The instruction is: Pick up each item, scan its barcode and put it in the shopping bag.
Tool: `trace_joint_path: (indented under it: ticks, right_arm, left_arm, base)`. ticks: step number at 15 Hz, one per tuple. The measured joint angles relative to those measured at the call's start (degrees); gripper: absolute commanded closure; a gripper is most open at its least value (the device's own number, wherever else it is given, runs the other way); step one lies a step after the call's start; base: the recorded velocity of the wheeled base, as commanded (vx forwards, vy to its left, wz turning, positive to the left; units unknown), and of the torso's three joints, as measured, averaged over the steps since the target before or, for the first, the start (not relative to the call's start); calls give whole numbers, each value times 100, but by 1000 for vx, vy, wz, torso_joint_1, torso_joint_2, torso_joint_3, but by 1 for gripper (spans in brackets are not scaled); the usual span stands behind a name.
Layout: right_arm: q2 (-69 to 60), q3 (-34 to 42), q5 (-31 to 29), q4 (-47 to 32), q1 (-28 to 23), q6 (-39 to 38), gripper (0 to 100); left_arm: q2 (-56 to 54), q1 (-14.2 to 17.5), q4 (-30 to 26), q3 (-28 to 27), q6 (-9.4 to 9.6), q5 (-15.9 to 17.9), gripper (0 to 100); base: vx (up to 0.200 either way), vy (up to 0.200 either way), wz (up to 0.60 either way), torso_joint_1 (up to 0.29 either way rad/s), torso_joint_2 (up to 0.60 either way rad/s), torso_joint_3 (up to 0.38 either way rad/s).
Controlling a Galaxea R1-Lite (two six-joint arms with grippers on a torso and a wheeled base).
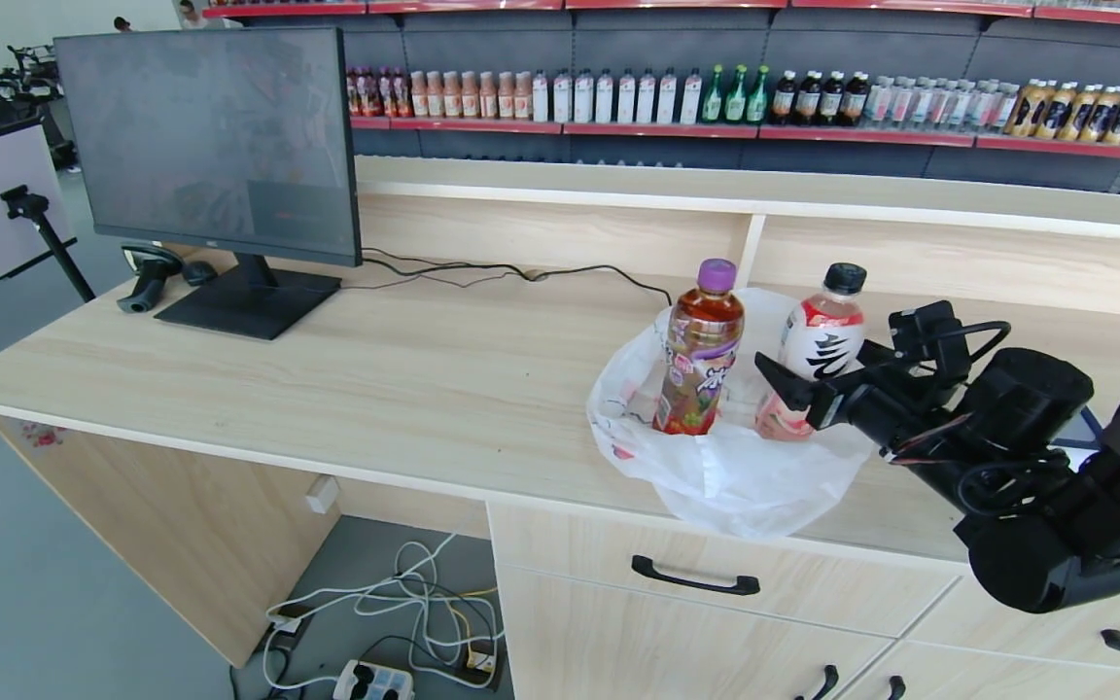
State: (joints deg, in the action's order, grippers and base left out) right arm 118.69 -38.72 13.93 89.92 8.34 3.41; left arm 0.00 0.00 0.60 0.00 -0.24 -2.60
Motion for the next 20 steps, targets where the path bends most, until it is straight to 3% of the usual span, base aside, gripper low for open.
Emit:
trace_joint_path:
  ticks: [13,20]
  right_arm:
    - [-1152,619,2,2,23,94,0]
    - [-2655,1891,-17,2,4,110,0]
  left_arm:
    - [0,2,0,0,-7,0,0]
    - [0,5,0,0,2,-2,0]
  base:
    - [0,0,0,0,0,0]
    - [0,0,0,0,0,0]
